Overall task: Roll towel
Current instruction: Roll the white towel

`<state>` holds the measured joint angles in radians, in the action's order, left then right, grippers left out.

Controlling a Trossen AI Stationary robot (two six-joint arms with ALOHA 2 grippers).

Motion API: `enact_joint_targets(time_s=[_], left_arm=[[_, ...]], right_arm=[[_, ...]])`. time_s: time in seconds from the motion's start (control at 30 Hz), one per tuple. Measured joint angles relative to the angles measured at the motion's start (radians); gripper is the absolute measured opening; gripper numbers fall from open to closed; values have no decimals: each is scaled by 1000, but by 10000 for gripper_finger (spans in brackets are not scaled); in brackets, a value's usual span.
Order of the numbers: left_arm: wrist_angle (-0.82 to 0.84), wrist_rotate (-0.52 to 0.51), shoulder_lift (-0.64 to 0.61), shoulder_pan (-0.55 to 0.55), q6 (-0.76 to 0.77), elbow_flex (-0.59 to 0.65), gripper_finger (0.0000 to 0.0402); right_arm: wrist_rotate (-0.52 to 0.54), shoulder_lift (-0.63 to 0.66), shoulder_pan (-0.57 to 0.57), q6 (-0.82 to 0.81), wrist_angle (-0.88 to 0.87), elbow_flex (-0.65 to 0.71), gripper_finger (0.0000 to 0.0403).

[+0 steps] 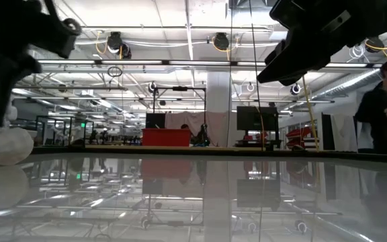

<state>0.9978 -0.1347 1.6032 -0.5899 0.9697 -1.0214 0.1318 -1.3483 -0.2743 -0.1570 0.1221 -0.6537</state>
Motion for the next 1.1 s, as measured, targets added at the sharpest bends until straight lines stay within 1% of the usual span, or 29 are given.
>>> enact_joint_targets(time_s=[0.03, 0.07, 0.1, 0.27, 0.37, 0.47, 0.53, 0.6, 0.73, 0.8, 0.87, 0.97, 1.03, 1.1], left_arm=[[3, -25, -1, 6, 2, 0, 35], [10, -39, -1, 12, 10, 0, 18], [20, -52, -3, 17, 14, 0, 11], [32, -87, -33, 31, 2, -13, 18], [74, -84, -57, 40, -19, -39, 19], [151, -61, -99, 40, -49, -54, 25], [186, -57, -134, 43, -73, -55, 41], [213, -43, -160, 50, -107, -54, 70], [208, 12, -178, 67, -198, -33, 151], [169, 13, -178, 68, -271, -14, 193], [114, 29, -173, 68, -358, 12, 226], [59, 50, -164, 68, -453, 40, 243], [44, 71, -164, 73, -461, 63, 240], [26, 118, -164, 81, -460, 96, 228]], right_arm=[[0, 0, -2, 0, 7, 0, 0], [2, 0, -3, 0, 11, 0, 0], [2, 0, -3, 0, 15, 0, 0], [3, 0, -3, 8, 27, 0, 0], [3, 0, -2, 11, 25, 0, 0], [3, 0, -2, 24, 25, 0, 0], [3, 0, -2, 36, 25, 0, 0], [3, 0, -2, 43, 24, 0, 0], [2, 0, -2, 58, 24, 0, 0], [2, 0, -2, 66, 24, 0, 0], [1, 0, -2, 68, 23, 0, 0], [-3, 0, -2, 68, 9, 0, 0], [-6, 0, -5, 68, -2, 0, 0], [-6, 0, -9, 72, -16, 0, 0]])
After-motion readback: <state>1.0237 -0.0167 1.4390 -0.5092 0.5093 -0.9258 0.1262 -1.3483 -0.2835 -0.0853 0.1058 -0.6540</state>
